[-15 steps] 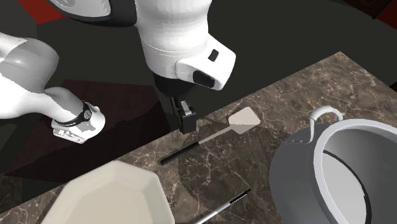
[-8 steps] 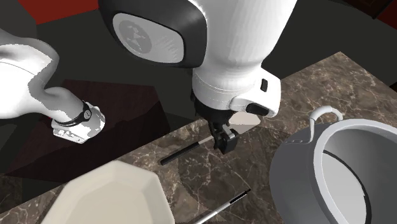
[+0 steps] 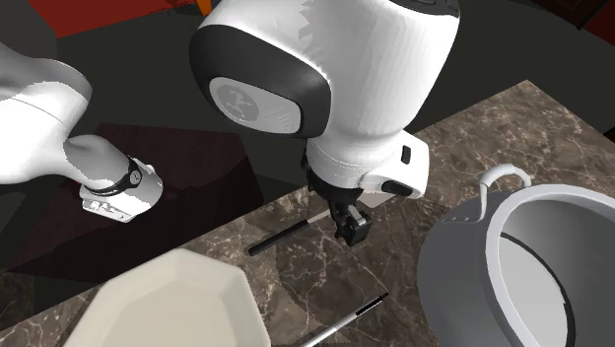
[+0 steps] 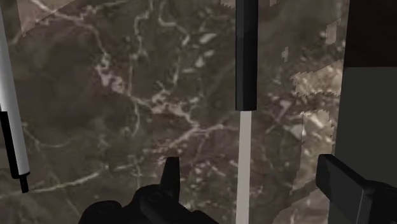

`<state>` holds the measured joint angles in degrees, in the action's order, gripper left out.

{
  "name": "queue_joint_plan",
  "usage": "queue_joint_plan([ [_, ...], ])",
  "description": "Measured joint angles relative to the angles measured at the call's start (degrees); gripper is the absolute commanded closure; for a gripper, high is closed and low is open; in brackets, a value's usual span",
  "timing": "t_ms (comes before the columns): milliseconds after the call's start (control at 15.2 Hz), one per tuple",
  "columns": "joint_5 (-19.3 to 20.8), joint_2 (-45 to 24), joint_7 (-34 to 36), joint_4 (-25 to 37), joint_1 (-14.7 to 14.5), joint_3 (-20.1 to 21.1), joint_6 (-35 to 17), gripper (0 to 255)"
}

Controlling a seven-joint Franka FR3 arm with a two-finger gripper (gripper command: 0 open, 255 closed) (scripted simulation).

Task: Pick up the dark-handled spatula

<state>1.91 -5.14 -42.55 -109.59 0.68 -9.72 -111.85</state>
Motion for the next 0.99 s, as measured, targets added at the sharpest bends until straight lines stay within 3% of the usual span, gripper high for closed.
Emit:
queue_joint_plan([
  [66,0.0,-0.03,0.03,-0.17,-0.01,0.01,-0.2,255],
  [726,-0.01,-0.03,0.04,-0.36,-0.02,0.02,-0.45,255],
  [990,0.06,0.5,-0.03,1.35,-0.02,0.0,1.78,255],
])
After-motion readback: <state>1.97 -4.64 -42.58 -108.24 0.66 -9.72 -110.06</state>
